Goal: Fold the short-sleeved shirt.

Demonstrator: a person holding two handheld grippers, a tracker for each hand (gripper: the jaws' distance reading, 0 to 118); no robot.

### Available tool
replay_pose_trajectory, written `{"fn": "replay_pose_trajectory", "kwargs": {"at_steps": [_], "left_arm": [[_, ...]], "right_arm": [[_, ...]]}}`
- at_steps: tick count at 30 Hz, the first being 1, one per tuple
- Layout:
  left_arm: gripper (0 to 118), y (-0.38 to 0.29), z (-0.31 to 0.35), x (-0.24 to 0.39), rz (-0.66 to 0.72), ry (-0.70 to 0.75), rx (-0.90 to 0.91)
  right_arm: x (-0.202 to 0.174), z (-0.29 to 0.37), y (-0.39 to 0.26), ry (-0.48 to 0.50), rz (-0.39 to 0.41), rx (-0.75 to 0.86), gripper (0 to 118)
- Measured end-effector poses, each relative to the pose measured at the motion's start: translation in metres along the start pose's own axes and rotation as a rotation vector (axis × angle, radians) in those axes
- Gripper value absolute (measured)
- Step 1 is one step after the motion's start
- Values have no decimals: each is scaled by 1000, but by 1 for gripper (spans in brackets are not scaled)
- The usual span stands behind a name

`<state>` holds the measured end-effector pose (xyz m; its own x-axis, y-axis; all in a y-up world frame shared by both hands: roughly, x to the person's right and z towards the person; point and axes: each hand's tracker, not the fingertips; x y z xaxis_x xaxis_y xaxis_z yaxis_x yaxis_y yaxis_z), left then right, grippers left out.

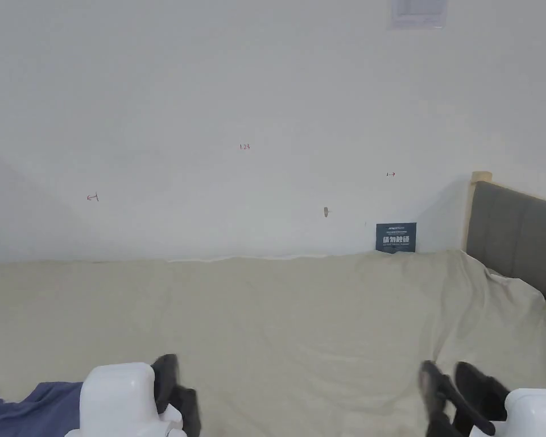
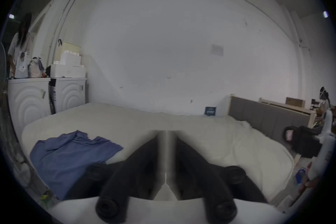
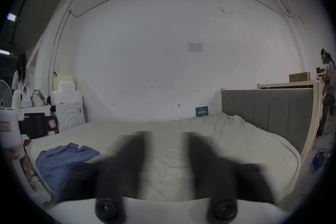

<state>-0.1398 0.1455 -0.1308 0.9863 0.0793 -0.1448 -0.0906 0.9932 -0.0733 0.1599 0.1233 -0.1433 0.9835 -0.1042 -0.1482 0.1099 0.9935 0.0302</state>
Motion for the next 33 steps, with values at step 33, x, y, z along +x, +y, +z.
{"fn": "replay_pose_trajectory", "kwargs": {"at_steps": [33], "left_arm": [[0, -10, 68, -197, 107, 458, -85]], "right_arm": [[-142, -72, -34, 434, 24, -192, 0]]}}
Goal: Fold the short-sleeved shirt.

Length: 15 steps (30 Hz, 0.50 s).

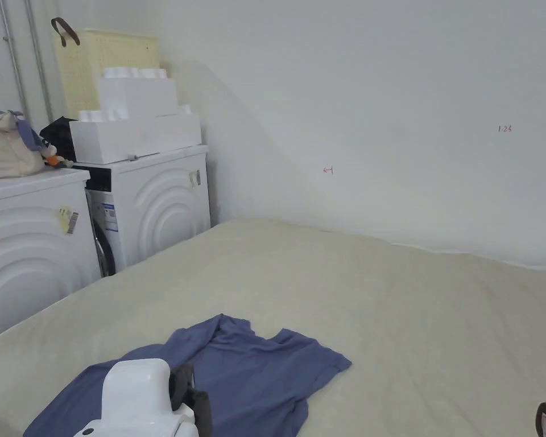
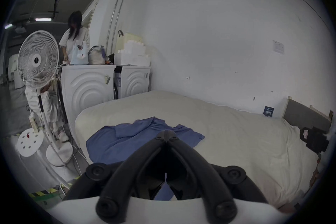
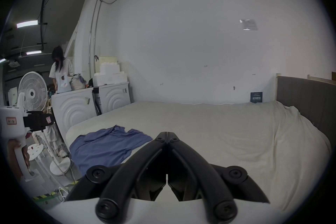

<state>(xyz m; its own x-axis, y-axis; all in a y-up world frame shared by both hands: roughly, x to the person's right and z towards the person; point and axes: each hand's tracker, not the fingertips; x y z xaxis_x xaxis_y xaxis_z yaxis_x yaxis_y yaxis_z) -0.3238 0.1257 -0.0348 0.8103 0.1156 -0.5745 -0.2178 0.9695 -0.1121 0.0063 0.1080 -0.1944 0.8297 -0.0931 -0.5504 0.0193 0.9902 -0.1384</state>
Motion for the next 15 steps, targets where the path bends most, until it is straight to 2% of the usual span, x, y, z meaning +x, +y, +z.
{"fn": "replay_pose_trajectory", "kwargs": {"at_steps": [3, 6, 9, 13, 14, 15], "left_arm": [[0, 4, -13, -6, -16, 1, -28], [0, 26, -54, -15, 0, -72, -146], [0, 48, -121, -26, 38, -205, -333], [0, 34, -224, -22, -108, -324, -668], [5, 25, -243, -22, -128, -345, -744], [37, 17, -260, -23, -121, -332, -808]], "right_arm": [[0, -7, -1, 9, 9, -27, 0], [4, -13, -4, 8, 8, -69, 0], [13, -20, -8, 4, 1, -113, 0], [23, -34, -17, -13, -27, -190, 0], [26, -39, -20, -17, -39, -212, 0], [29, -44, -23, -21, -48, -232, 0]]}}
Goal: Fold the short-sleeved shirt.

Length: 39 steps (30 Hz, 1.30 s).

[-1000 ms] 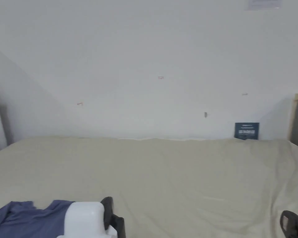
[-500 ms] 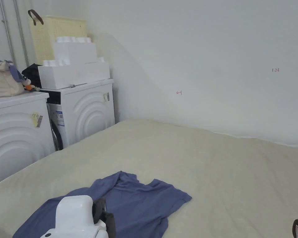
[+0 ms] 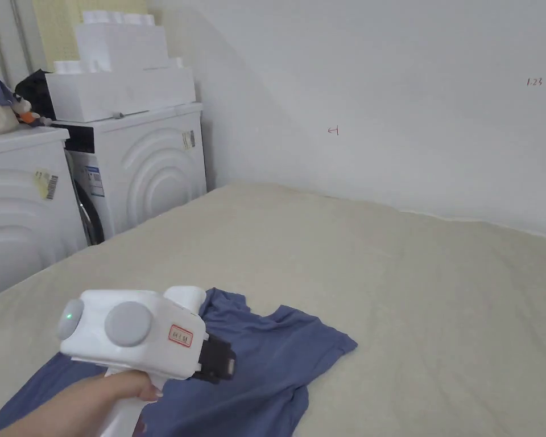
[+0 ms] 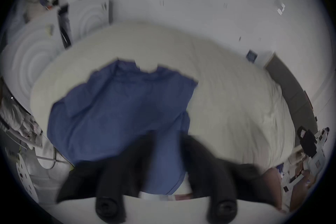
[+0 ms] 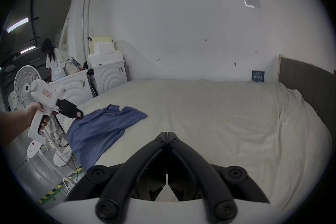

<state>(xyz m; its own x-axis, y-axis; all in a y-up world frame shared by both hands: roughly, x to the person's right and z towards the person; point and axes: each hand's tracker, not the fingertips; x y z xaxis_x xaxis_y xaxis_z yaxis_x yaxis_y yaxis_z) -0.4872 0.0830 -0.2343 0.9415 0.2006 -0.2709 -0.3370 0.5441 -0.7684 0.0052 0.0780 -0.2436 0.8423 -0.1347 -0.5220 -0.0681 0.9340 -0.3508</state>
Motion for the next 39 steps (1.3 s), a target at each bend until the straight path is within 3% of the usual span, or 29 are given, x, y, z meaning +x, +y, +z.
{"fn": "replay_pose_trajectory", "kwargs": {"at_steps": [1, 2, 3, 9, 15, 23, 25, 26, 27, 28, 30, 32, 34, 39], "left_arm": [[75, 3, -19, -6, 4, -4, -70], [106, 5, -36, -10, 16, 21, -112], [118, 6, -50, -14, 16, 41, -119], [118, 20, -110, -14, -125, 188, -87], [118, 17, -174, -16, -108, 179, -511], [118, 12, -158, -17, -89, 187, -390], [96, 5, -148, -14, -88, 197, -292], [74, 5, -144, -12, -107, 180, -295], [74, 7, -136, -8, -150, 203, -253], [62, 9, -128, -6, -172, 199, -204], [2, 12, -120, -5, -203, 273, -192], [2, 15, -111, -14, -115, 168, -276], [2, 19, -98, -15, -133, 231, -222], [2, 38, -65, -20, -142, 214, -159]], "right_arm": [[2, -6, -2, -2, -9, -19, 0], [4, -11, -3, -7, -17, -35, 0], [5, -16, -5, -15, -24, -51, 0], [11, -40, -16, -16, -57, -117, 0], [7, -53, -28, 13, -32, -177, 0], [5, -50, -37, 65, -10, -202, 0], [6, -48, -38, 70, -13, -208, 0], [8, -47, -38, 72, -13, -211, 0], [9, -46, -38, 71, -14, -212, 0], [10, -45, -38, 70, -14, -212, 0], [13, -42, -38, 65, -16, -208, 0], [16, -40, -37, 61, -26, -204, 0], [18, -37, -35, 61, -40, -196, 0], [22, -29, -29, 47, -39, -183, 0]]}}
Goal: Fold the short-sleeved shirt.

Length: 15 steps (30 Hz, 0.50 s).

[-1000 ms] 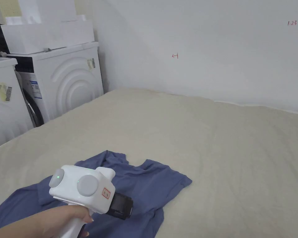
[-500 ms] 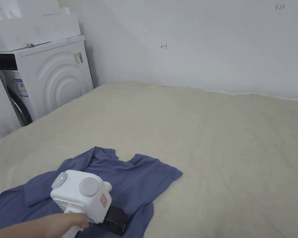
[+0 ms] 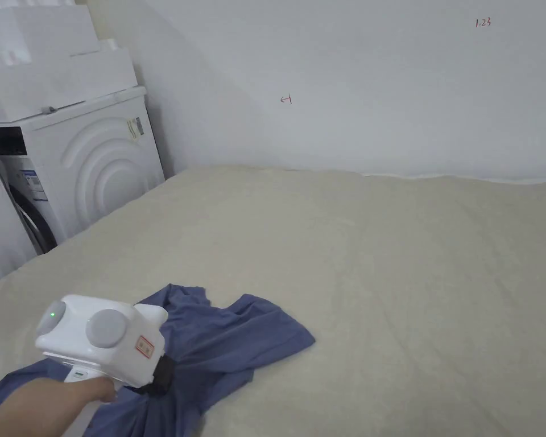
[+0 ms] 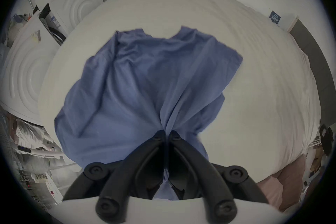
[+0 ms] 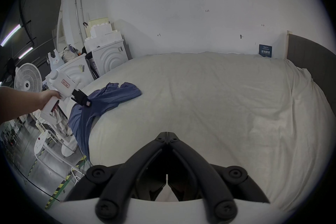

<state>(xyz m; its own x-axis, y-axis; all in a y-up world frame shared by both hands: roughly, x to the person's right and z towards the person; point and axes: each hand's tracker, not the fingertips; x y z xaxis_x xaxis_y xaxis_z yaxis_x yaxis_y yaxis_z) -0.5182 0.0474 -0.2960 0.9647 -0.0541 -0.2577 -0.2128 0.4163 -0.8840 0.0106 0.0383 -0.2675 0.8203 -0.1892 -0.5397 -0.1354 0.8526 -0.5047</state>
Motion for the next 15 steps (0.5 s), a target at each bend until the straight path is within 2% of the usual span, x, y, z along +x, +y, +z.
{"fn": "replay_pose_trajectory", "kwargs": {"at_steps": [4, 8, 11, 15], "left_arm": [[2, 16, 38, -23, 31, 61, 124], [2, 26, 101, -32, 91, 58, 250], [2, 31, 156, -20, 85, 39, 340], [2, 54, 232, 13, 4, -17, 478]], "right_arm": [[2, 8, 5, -8, -4, 18, 0], [4, 18, 11, -11, -23, 55, 0], [9, 28, 16, -12, -40, 91, 0], [19, 43, 24, -27, -53, 133, 0]]}}
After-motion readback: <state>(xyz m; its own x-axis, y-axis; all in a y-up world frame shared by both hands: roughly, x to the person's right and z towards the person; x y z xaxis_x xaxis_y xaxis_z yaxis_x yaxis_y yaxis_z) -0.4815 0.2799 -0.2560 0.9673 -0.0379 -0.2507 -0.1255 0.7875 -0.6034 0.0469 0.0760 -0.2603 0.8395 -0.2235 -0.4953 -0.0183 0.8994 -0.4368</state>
